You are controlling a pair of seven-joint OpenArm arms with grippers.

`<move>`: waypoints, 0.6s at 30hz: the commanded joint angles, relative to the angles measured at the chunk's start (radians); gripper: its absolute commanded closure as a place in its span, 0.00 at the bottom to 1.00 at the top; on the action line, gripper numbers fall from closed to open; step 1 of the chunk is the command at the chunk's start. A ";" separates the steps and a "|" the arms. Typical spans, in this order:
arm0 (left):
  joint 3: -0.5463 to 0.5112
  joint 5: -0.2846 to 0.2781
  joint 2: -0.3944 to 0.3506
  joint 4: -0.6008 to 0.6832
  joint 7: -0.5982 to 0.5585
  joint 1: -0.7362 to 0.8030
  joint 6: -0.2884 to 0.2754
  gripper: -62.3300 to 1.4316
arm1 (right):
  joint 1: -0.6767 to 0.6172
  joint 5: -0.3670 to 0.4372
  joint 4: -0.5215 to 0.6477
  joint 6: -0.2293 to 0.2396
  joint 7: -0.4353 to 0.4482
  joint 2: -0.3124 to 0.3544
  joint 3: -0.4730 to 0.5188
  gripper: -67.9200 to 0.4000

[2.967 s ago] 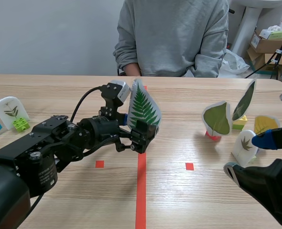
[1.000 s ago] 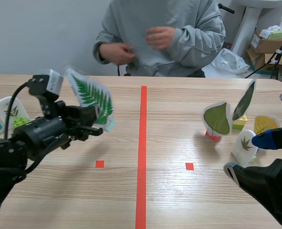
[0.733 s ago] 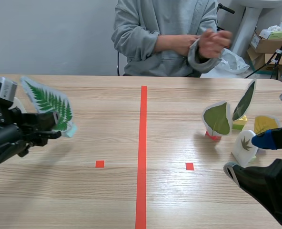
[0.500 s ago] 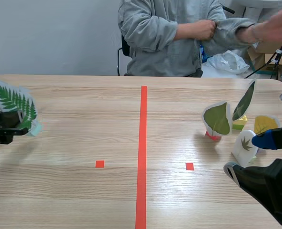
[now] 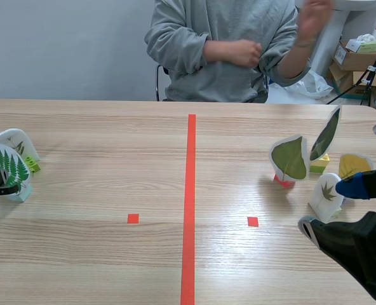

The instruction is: Do the leaf sorting experiment

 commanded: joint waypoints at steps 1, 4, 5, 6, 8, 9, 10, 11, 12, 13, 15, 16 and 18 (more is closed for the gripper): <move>-0.004 -0.008 -0.009 0.021 -0.016 -0.006 0.000 0.92 | 0.006 0.007 -0.002 0.008 0.011 0.008 0.006 0.29; -0.004 -0.006 -0.009 0.021 -0.016 -0.006 -0.001 0.91 | 0.006 0.007 -0.002 0.008 0.012 0.008 0.006 0.29; -0.004 -0.006 -0.009 0.021 -0.016 -0.006 -0.001 0.91 | 0.006 0.007 -0.002 0.008 0.012 0.008 0.006 0.29; -0.004 -0.006 -0.009 0.021 -0.021 -0.006 -0.002 0.90 | 0.006 0.007 -0.002 0.008 0.011 0.008 0.006 0.29; -0.004 -0.007 -0.009 0.021 -0.029 -0.006 -0.002 0.82 | 0.006 0.007 -0.002 0.008 0.011 0.008 0.006 0.29; -0.004 -0.007 -0.009 0.021 -0.033 -0.006 -0.002 0.76 | 0.006 0.007 -0.002 0.008 0.011 0.008 0.006 0.29; -0.004 -0.007 -0.009 0.021 -0.035 -0.006 -0.002 0.69 | 0.006 0.007 -0.002 0.008 0.011 0.008 0.006 0.29; -0.004 -0.007 -0.009 0.021 -0.038 -0.005 -0.002 0.59 | 0.006 0.007 -0.002 0.008 0.011 0.008 0.006 0.29; -0.004 -0.009 -0.009 0.021 -0.040 -0.005 -0.002 0.50 | 0.006 0.007 -0.002 0.008 0.011 0.008 0.006 0.29; -0.004 -0.012 -0.009 0.021 -0.041 -0.003 -0.002 0.41 | 0.006 0.007 -0.002 0.008 0.011 0.008 0.006 0.29; -0.004 -0.018 -0.009 0.022 -0.045 0.000 -0.003 0.29 | 0.006 0.007 -0.002 0.008 0.011 0.008 0.006 0.29; -0.004 -0.018 -0.010 0.022 -0.045 0.004 -0.006 0.26 | 0.006 0.007 -0.002 0.008 0.011 0.008 0.006 0.29; -0.004 -0.018 -0.012 0.030 -0.051 0.021 -0.025 0.24 | 0.006 0.007 -0.002 0.008 0.011 0.008 0.006 0.29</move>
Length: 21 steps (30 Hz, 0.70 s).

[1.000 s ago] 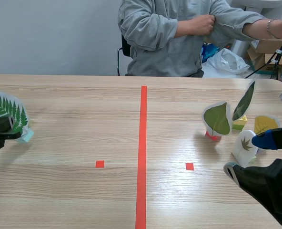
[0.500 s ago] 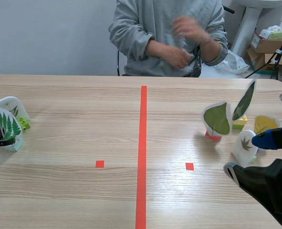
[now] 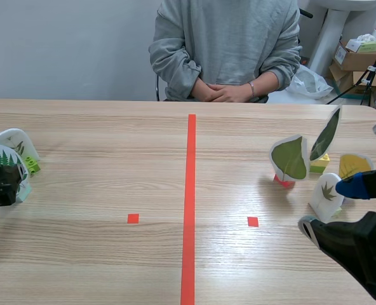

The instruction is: Do the leaf sorting experiment

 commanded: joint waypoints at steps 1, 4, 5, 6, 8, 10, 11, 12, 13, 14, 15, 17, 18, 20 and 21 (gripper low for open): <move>-0.005 -0.007 -0.014 0.037 -0.025 0.025 -0.013 0.24 | 0.006 0.007 -0.002 0.008 0.011 0.008 0.006 0.29; -0.022 -0.006 -0.014 0.080 -0.044 0.079 -0.014 0.24 | 0.006 0.006 -0.002 0.008 0.011 0.008 0.006 0.29; -0.033 -0.006 -0.014 0.100 -0.044 0.101 -0.014 0.24 | 0.006 0.006 -0.002 0.008 0.011 0.008 0.006 0.29; -0.046 -0.006 -0.014 0.120 -0.044 0.127 -0.014 0.24 | 0.006 0.006 -0.002 0.008 0.009 0.008 0.006 0.29; -0.069 -0.006 -0.015 0.165 -0.044 0.185 -0.016 0.24 | 0.006 0.006 -0.002 0.008 0.007 0.008 0.006 0.29; -0.092 -0.006 -0.021 0.219 -0.046 0.253 -0.018 0.24 | 0.006 0.006 -0.002 0.008 0.007 0.008 0.006 0.29; -0.106 -0.006 -0.024 0.250 -0.054 0.290 -0.021 0.24 | 0.006 0.006 -0.002 0.008 0.007 0.008 0.006 0.29; -0.120 -0.006 -0.026 0.285 -0.066 0.330 -0.036 0.24 | 0.006 0.006 -0.002 0.008 0.007 0.008 0.006 0.29; -0.133 -0.006 -0.029 0.323 -0.071 0.370 -0.060 0.24 | 0.006 0.006 -0.002 0.008 0.007 0.008 0.006 0.29; -0.145 -0.007 -0.031 0.366 -0.075 0.411 -0.092 0.24 | 0.006 0.006 -0.002 0.008 0.007 0.008 0.006 0.29; -0.154 -0.007 -0.031 0.410 -0.075 0.450 -0.124 0.24 | 0.006 0.006 -0.002 0.008 0.007 0.008 0.006 0.29; -0.157 -0.006 -0.031 0.504 -0.074 0.525 -0.191 0.24 | 0.006 0.006 -0.002 0.008 0.007 0.008 0.006 0.29; -0.156 -0.007 -0.030 0.550 -0.071 0.560 -0.222 0.24 | 0.006 0.006 -0.002 0.008 0.007 0.008 0.006 0.29; -0.153 -0.015 -0.026 0.642 -0.061 0.618 -0.258 0.24 | 0.006 0.006 -0.002 0.008 0.007 0.008 0.006 0.29; -0.153 -0.021 -0.024 0.685 -0.061 0.642 -0.274 0.24 | 0.006 0.006 -0.002 0.008 0.007 0.008 0.006 0.29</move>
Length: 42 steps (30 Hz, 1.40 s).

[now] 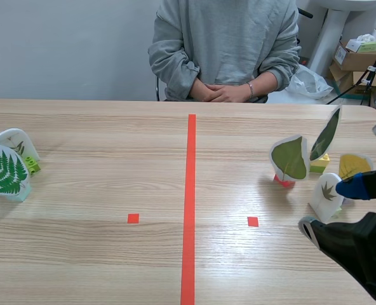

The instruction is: Do the leaf sorting experiment

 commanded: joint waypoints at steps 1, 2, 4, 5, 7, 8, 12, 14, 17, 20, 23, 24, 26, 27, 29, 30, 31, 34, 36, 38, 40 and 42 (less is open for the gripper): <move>0.002 -0.024 0.000 0.054 -0.011 0.015 -0.013 0.24 | 0.006 0.006 -0.002 0.008 0.011 0.008 0.006 0.29; 0.002 -0.039 0.000 0.095 -0.010 0.037 -0.025 0.24 | 0.006 0.006 -0.002 0.008 0.011 0.008 0.006 0.29; 0.011 -0.077 -0.001 0.174 -0.003 0.074 -0.033 0.21 | 0.006 0.007 -0.002 0.008 0.011 0.008 0.006 0.29; 0.017 -0.098 -0.002 0.213 0.010 0.091 -0.037 0.17 | 0.006 0.007 -0.002 0.008 0.012 0.008 0.006 0.29; 0.039 -0.136 -0.007 0.285 0.041 0.121 -0.036 0.13 | 0.006 0.007 -0.002 0.008 0.012 0.008 0.006 0.29; 0.053 -0.150 -0.009 0.317 0.058 0.134 -0.036 0.13 | 0.006 0.007 -0.002 0.008 0.012 0.008 0.006 0.29; 0.116 -0.156 -0.010 0.409 0.126 0.172 -0.007 0.13 | 0.006 0.008 -0.002 0.008 0.023 0.008 0.006 0.29; 0.158 -0.156 -0.010 0.427 0.147 0.184 0.016 0.13 | 0.006 0.015 -0.002 0.008 0.029 0.008 0.006 0.29; 0.224 -0.140 -0.010 0.428 0.181 0.183 0.062 0.13 | 0.006 0.015 -0.002 0.008 0.039 0.008 0.006 0.29; 0.275 -0.113 -0.010 0.428 0.182 0.183 0.117 0.13 | 0.006 0.015 -0.002 0.008 0.042 0.008 0.006 0.29; 0.310 -0.079 -0.010 0.428 0.191 0.183 0.168 0.13 | 0.006 0.015 -0.002 0.008 0.042 0.008 0.006 0.29; 0.316 -0.073 -0.010 0.428 0.192 0.183 0.176 0.13 | 0.006 0.015 -0.002 0.008 0.042 0.008 0.006 0.29; 0.319 -0.071 -0.010 0.428 0.192 0.183 0.177 0.13 | 0.006 0.015 -0.002 0.008 0.042 0.008 0.006 0.29; 0.319 -0.071 -0.009 0.428 0.192 0.183 0.184 0.13 | 0.006 0.015 -0.002 0.008 0.041 0.008 0.006 0.29; 0.319 -0.071 -0.009 0.428 0.192 0.183 0.187 0.13 | 0.006 0.015 -0.002 0.008 0.041 0.008 0.006 0.29; 0.319 -0.071 -0.009 0.428 0.192 0.183 0.187 0.13 | 0.006 0.015 -0.002 0.008 0.041 0.008 0.006 0.29; 0.319 -0.071 -0.009 0.428 0.192 0.183 0.187 0.13 | 0.006 0.015 -0.002 0.008 0.041 0.008 0.006 0.29; 0.319 -0.071 -0.009 0.427 0.192 0.183 0.186 0.13 | 0.006 0.014 -0.002 0.008 0.041 0.008 0.006 0.29; 0.319 -0.071 -0.009 0.427 0.192 0.183 0.186 0.13 | 0.006 0.014 -0.002 0.008 0.041 0.008 0.006 0.29; 0.319 -0.071 -0.009 0.427 0.192 0.183 0.186 0.13 | 0.006 0.014 -0.002 0.008 0.041 0.008 0.006 0.29; 0.319 -0.071 -0.009 0.427 0.192 0.183 0.186 0.13 | 0.006 0.014 -0.002 0.008 0.041 0.008 0.006 0.29; 0.319 -0.071 -0.009 0.427 0.192 0.183 0.186 0.13 | 0.006 0.014 -0.002 0.008 0.041 0.008 0.006 0.29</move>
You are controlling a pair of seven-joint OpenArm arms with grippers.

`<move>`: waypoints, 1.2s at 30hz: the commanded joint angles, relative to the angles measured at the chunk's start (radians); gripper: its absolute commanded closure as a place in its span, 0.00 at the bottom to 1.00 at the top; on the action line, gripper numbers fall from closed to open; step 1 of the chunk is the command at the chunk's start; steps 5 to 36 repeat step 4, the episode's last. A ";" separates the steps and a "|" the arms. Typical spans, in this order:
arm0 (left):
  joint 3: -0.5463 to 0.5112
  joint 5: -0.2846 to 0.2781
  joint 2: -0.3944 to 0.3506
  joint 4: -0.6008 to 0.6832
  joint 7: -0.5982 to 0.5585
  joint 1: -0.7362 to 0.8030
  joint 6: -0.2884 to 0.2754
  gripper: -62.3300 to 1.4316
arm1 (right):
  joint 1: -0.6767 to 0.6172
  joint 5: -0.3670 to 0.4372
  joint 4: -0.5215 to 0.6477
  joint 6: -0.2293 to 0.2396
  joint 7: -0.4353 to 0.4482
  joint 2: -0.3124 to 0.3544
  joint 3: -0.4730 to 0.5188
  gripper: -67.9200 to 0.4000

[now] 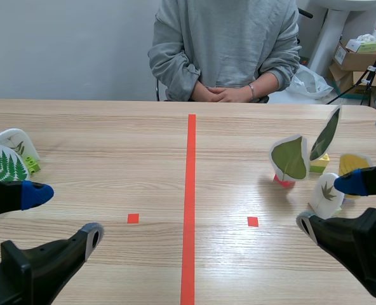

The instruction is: Do the leaf sorting experiment

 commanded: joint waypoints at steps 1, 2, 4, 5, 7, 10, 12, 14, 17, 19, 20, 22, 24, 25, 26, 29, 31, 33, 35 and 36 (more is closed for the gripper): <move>-0.006 -0.013 0.002 0.001 -0.010 -0.001 0.001 0.13 | 0.006 0.007 -0.002 0.008 0.014 0.008 0.006 0.29; -0.006 -0.013 0.002 0.001 -0.010 -0.001 0.001 0.13 | 0.006 0.007 -0.002 0.008 0.014 0.008 0.006 0.29; -0.006 -0.013 0.002 0.001 -0.010 -0.001 0.001 0.13 | 0.006 0.000 -0.002 0.008 0.014 0.008 0.006 0.29; -0.006 -0.013 0.002 0.001 -0.010 -0.001 0.001 0.13 | 0.006 0.000 -0.002 0.008 0.014 0.008 0.006 0.29; -0.006 -0.013 0.002 0.001 -0.010 -0.001 0.001 0.13 | 0.006 0.000 -0.002 0.008 0.014 0.008 0.006 0.29; -0.006 -0.013 0.002 0.001 -0.010 -0.001 0.001 0.13 | 0.006 0.000 -0.002 0.008 0.014 0.008 0.006 0.29; -0.006 -0.013 0.002 0.001 -0.010 -0.001 0.001 0.13 | 0.006 0.000 -0.002 0.008 0.014 0.008 0.006 0.29; -0.006 -0.013 0.002 0.001 -0.010 -0.001 0.001 0.13 | 0.006 0.000 -0.002 0.008 0.014 0.008 0.006 0.29; -0.006 -0.013 0.002 0.001 -0.010 -0.001 0.001 0.13 | 0.006 0.000 -0.002 0.008 0.014 0.008 0.006 0.29; -0.006 -0.013 0.002 0.001 -0.010 -0.001 0.001 0.13 | 0.006 0.000 -0.002 0.008 0.014 0.008 0.006 0.29; -0.006 -0.013 0.002 0.001 -0.010 -0.001 0.001 0.13 | 0.006 0.000 -0.002 0.008 0.014 0.008 0.006 0.29; -0.006 -0.013 0.002 0.001 -0.010 -0.001 0.001 0.13 | 0.006 0.000 -0.002 0.008 0.014 0.008 0.006 0.29; -0.006 -0.013 0.002 0.001 -0.010 -0.001 0.001 0.13 | 0.006 0.000 -0.002 0.008 0.014 0.008 0.006 0.29; -0.006 -0.013 0.002 0.001 -0.010 -0.001 0.001 0.13 | 0.006 0.000 -0.002 0.008 0.014 0.008 0.006 0.29; -0.006 -0.013 0.002 0.001 -0.010 -0.001 0.001 0.13 | 0.006 0.000 -0.002 0.008 0.014 0.008 0.006 0.29; -0.006 -0.013 0.002 0.001 -0.010 -0.001 0.001 0.13 | 0.006 0.000 -0.002 0.008 0.014 0.008 0.006 0.29; -0.006 -0.013 0.002 0.001 -0.010 -0.001 0.001 0.13 | 0.006 0.000 -0.002 0.008 0.014 0.008 0.006 0.29; -0.006 -0.013 0.002 0.001 -0.010 -0.001 0.001 0.13 | 0.006 0.000 -0.002 0.008 0.014 0.008 0.006 0.29; -0.006 -0.013 0.002 0.001 -0.010 -0.001 0.001 0.13 | 0.006 0.000 -0.002 0.008 0.014 0.008 0.006 0.29; -0.006 -0.013 0.002 0.001 -0.010 -0.001 0.001 0.13 | 0.006 0.000 -0.002 0.008 0.014 0.008 0.006 0.29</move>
